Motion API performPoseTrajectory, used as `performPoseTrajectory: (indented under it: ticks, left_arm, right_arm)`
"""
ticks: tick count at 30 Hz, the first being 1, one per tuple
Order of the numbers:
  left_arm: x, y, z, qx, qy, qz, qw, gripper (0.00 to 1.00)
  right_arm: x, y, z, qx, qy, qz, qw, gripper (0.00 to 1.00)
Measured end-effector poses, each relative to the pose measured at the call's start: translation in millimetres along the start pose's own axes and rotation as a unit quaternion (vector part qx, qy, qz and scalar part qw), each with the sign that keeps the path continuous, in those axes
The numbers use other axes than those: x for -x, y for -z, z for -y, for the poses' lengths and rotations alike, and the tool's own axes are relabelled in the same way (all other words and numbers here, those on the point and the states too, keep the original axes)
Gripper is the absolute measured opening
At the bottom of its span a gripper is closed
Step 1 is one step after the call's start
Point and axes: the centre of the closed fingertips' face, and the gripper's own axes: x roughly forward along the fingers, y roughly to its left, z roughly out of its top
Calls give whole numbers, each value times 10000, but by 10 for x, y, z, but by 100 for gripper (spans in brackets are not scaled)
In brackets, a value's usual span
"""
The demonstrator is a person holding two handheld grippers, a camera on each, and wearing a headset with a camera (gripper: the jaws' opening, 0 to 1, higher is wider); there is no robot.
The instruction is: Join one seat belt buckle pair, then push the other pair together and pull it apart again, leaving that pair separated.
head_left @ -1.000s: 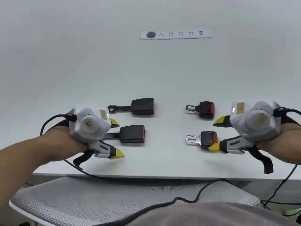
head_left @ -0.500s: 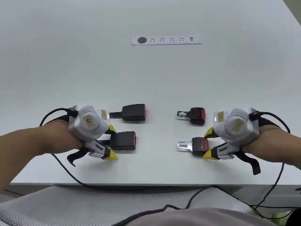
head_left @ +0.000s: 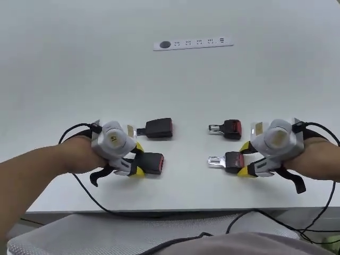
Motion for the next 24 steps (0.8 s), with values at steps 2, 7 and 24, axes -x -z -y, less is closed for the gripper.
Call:
performPoseTrajectory:
  ticks: [2,7,24]
  left_arm:
    - [-2,1,6,-51,-5,4,10000,36]
    - [-5,-6,22,-42,-29,-74,10000,35]
    - [18,-10,41,129,-111,-15,9999,34]
  right_arm:
    - [9,-10,-18,-4,-18,9,10000,32]
    - [8,-8,-20,-30,-50,8,10000,32]
    - [-58,-233,-97,-232,18,171,9996,32]
